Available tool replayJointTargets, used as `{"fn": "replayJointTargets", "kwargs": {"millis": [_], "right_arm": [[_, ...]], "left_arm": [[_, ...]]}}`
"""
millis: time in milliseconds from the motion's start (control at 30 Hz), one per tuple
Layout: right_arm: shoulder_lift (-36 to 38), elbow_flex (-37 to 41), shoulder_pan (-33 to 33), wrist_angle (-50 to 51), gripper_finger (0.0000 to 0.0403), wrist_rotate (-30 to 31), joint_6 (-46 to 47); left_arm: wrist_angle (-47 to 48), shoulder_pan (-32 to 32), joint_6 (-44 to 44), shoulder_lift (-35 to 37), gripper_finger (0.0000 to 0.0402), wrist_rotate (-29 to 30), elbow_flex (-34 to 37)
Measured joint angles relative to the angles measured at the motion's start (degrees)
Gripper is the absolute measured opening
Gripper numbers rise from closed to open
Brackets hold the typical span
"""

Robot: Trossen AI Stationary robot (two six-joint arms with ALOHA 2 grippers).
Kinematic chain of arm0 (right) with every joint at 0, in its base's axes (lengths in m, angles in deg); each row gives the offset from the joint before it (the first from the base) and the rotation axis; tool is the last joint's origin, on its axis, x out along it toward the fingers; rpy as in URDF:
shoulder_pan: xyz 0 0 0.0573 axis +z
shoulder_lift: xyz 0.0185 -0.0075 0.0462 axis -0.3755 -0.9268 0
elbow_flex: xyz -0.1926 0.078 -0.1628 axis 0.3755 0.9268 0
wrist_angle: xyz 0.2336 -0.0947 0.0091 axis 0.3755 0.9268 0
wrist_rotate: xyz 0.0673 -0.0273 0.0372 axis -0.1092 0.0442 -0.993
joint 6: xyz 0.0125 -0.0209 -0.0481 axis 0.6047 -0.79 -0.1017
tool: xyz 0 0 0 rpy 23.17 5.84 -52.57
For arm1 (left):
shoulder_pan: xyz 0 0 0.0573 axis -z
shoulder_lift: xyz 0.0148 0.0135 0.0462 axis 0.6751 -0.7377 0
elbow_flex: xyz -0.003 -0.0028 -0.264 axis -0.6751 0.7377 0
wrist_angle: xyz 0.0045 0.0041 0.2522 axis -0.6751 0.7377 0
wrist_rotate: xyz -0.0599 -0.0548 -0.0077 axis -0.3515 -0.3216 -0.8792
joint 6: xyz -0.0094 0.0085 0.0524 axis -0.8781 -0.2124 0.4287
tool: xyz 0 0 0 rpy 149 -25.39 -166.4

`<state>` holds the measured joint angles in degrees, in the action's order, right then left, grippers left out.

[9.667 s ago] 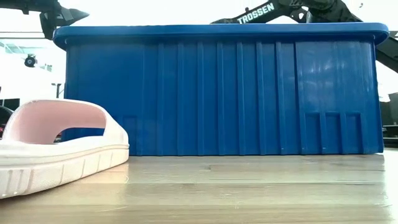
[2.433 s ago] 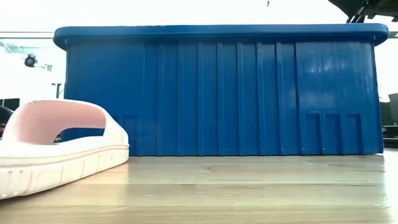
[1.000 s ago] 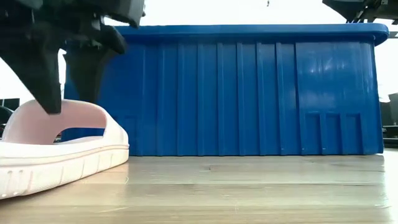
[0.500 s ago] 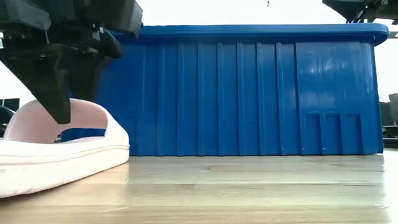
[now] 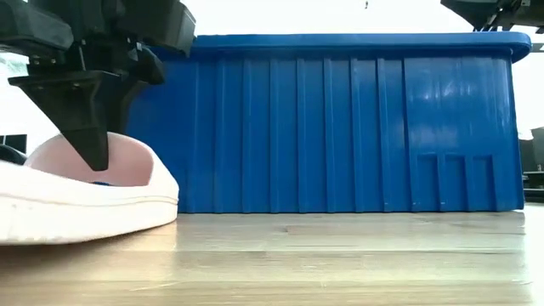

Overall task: Pick and place slides into bin
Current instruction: Put the pink slide into the bin

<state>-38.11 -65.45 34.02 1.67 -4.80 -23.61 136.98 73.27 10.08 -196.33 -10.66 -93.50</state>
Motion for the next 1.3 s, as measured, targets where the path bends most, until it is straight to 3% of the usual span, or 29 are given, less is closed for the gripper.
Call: {"fn": "replayJointTargets", "kwargs": {"millis": [167,500,700,900,1300], "right_arm": [[0.0,0.0,0.0,0.0,0.0009,0.0,-0.1],[0.0,0.0,0.0,0.0,0.0008,0.0,-0.5],[0.0,0.0,0.0,-0.1,0.0009,0.0,-0.5],[0.0,0.0,0.0,-0.2,0.0008,0.0,-0.5],[0.0,0.0,0.0,-0.5,0.0008,0.0,0.0]], "left_arm": [[0.6,-0.1,0.5,0.3,0.0006,0.0,-0.7],[1.7,-0.1,10.2,3.5,0.0001,-1.3,-6.2],[1.6,-0.1,11.1,8.0,0.0,-1.0,-10.9],[-7.3,-0.3,13.6,11.9,0.0,-0.3,-12.9],[-9.0,-4.0,18.9,13.4,0.0,8.1,-20.3]]}}
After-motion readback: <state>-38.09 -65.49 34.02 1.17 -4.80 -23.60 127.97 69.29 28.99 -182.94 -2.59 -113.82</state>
